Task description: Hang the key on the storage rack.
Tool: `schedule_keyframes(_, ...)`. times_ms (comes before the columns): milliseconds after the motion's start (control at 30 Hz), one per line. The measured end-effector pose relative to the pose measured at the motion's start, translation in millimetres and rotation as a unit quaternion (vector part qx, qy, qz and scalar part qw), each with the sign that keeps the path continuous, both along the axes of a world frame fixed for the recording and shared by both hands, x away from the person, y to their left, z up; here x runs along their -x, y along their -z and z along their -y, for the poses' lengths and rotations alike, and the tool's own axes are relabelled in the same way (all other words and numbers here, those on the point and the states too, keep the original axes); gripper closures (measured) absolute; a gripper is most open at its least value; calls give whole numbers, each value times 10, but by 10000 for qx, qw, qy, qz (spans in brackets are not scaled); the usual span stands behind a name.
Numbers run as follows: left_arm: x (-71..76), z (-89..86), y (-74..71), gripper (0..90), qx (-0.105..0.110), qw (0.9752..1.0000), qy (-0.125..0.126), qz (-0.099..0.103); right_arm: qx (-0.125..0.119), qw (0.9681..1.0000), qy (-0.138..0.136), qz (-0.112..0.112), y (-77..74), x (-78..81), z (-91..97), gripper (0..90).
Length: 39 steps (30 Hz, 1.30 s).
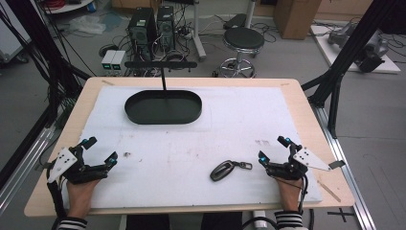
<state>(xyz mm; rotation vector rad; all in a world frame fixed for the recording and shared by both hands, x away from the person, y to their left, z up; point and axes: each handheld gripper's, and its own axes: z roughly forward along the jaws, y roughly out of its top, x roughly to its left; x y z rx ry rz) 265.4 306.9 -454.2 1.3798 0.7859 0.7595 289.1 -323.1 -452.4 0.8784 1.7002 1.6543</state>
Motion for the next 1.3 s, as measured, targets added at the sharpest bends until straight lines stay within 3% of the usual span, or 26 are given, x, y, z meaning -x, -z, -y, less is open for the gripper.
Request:
schedule_keyframes(167, -11, 3, -3, 21, -10, 10000, 23, -38, -75, 9999, -12, -69, 0, 2, 7, 27)
schedule_keyframes(267, -7, 4, -2, 21, -32, 10000, 33, -23, 8, 10000, 2, 19, 0, 10, -3, 27)
schedule_keyframes(667, -7, 10, -3, 21, -51, 10000, 17, -14, 27, 10000, -17, 13, -5, 2, 2, 27)
schedule_keyframes(733, -8, 3, -3, 21, -34, 10000, 17, -24, -39, 9999, -35, -139, -14, -17, 4, 26)
schedule_keyframes(833, -9, 6, -3, 21, -38, 10000, 24, -29, 42, 9993, -187, -323, -51, -61, 1, 26)
schedule_keyframes(1000, -13, -3, -4, 21, -12, 10000, 32, -50, 312, 9976, -506, -346, -195, -103, -33, 26)
schedule_keyframes(1100, -12, 0, -3, 21, -11, 10000, 43, -36, 699, 9927, -860, -480, -352, -169, -66, 26)
schedule_keyframes(1133, -12, 0, -3, 21, -11, 10000, 43, -36, 699, 9927, -860, -480, -352, -169, -66, 26)
schedule_keyframes(1200, -11, 0, -3, 21, 2, 10000, 35, -32, 988, 9872, -1133, -539, -461, -213, -95, 27)
schedule_keyframes(1233, -11, 0, -3, 21, 2, 10000, 35, -32, 988, 9872, -1133, -539, -461, -213, -95, 27)
schedule_keyframes(1300, -11, 0, -3, 21, 1, 10000, 34, -33, 1262, 9804, -1390, -599, -569, -247, -139, 26)
